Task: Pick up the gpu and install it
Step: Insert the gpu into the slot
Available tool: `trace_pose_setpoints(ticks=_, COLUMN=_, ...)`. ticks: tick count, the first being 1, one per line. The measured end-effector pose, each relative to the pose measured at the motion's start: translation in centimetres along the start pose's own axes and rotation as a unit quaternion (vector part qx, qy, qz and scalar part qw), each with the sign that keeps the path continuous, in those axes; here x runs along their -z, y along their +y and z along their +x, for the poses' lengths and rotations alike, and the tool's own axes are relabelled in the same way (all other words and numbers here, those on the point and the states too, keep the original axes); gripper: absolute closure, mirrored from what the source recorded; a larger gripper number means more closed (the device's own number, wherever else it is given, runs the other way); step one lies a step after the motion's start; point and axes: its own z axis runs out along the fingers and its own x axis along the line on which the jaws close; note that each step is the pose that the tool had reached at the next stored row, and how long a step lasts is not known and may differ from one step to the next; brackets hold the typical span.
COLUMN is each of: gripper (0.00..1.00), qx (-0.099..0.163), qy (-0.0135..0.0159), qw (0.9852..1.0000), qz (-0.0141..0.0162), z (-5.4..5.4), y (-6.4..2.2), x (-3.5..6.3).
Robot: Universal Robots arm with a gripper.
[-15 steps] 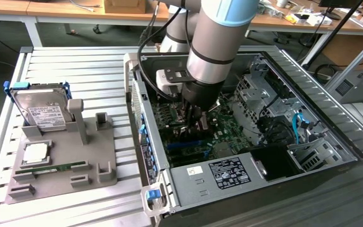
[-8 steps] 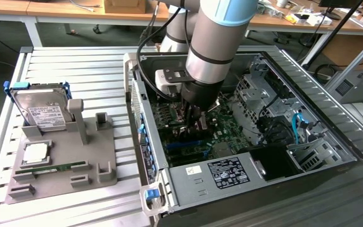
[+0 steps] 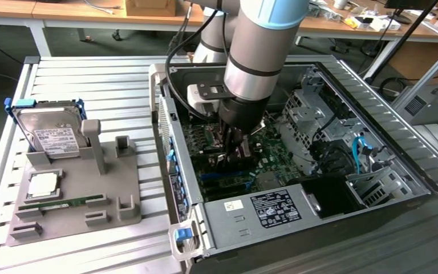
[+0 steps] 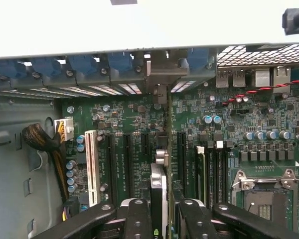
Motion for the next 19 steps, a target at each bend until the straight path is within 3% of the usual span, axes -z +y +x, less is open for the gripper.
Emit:
trace_pose_setpoints(ticks=12, gripper=0.73, qx=0.0, qy=0.0, qw=1.0, qz=-0.0002, z=-0.04, y=0.01, x=-0.26)
trace_pose_setpoints(ticks=14, gripper=0.73, qx=0.0, qy=-0.0019, qw=1.0, qz=-0.0002, z=-0.04, y=0.03, x=-0.26)
trace_pose_setpoints(ticks=16, gripper=0.73, qx=0.0, qy=-0.0058, qw=1.0, qz=-0.0004, z=-0.04, y=0.05, x=-0.26)
trace_pose_setpoints(ticks=19, gripper=0.73, qx=0.0, qy=-0.0063, qw=1.0, qz=-0.0004, z=-0.01, y=0.04, x=-0.27)
